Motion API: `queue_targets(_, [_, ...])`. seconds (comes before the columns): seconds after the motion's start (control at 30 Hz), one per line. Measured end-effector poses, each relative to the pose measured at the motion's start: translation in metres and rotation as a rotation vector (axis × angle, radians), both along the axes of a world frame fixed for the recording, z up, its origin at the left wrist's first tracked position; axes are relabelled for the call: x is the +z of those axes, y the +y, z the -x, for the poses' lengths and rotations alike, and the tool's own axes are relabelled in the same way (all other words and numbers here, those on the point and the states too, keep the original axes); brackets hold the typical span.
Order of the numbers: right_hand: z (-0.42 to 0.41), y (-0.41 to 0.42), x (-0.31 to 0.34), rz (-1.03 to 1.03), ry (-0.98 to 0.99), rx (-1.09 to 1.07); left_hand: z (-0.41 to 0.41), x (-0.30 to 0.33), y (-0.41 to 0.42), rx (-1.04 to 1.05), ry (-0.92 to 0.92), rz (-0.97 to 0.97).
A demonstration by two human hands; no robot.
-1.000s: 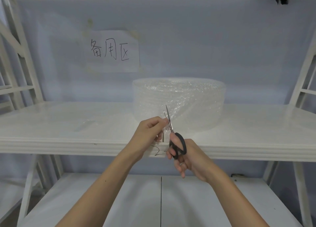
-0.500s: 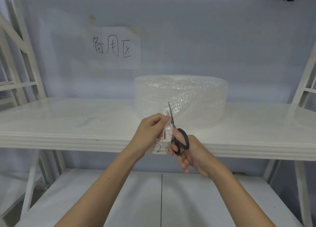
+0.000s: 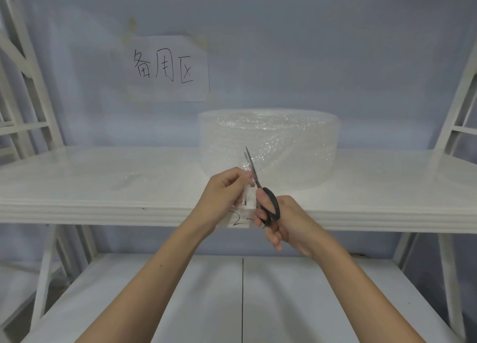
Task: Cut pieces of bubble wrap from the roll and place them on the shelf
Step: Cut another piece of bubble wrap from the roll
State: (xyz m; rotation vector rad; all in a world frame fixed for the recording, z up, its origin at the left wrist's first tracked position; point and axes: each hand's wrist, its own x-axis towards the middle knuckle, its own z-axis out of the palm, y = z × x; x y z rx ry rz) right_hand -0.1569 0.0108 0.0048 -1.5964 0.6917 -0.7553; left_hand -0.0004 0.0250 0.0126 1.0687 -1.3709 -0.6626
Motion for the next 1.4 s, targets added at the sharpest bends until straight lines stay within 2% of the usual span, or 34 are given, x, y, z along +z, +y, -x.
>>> queue_targets(0.17, [-0.004,0.0,0.004,-0.002,-0.016,0.001,0.0,0.0,0.002,-0.023,-0.044,0.01])
queue_targets(0.47, [-0.005,-0.003,0.001,0.024,-0.034,-0.001,-0.002,0.001,0.003,-0.033,-0.013,0.006])
queue_targets(0.77, [-0.006,-0.003,-0.005,0.001,-0.051,-0.014,0.0,0.005,0.0,0.007,0.129,-0.026])
queue_targets(1.4, [-0.003,0.001,-0.001,0.029,0.013,-0.061,0.003,0.003,-0.002,0.011,0.09,-0.008])
